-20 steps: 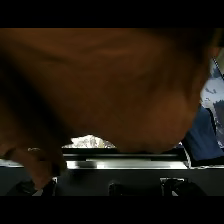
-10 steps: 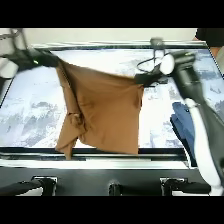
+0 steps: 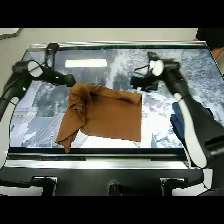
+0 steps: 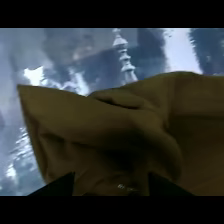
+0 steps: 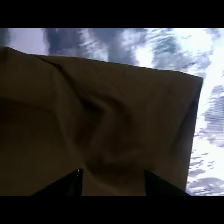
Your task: Fold the shirts.
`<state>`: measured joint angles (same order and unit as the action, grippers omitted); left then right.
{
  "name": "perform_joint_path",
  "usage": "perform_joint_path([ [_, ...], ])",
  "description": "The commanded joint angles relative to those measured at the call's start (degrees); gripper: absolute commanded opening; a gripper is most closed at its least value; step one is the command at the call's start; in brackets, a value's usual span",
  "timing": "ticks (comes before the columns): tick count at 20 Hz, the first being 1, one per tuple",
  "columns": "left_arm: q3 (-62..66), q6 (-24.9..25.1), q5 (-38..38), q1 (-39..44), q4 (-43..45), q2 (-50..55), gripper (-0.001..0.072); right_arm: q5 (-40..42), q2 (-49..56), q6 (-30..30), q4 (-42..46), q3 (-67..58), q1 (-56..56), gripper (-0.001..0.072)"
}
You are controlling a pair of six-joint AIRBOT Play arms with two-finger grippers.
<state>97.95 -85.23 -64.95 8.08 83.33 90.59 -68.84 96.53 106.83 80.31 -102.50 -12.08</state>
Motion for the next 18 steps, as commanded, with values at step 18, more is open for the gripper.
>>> perform_joint_path([
  [18,-54.34,12.02,-9.40,-17.75,-17.53,-17.29,0.0466,-14.51,-7.98,-19.26,-20.61,37.13,11.98,0.0603],
])
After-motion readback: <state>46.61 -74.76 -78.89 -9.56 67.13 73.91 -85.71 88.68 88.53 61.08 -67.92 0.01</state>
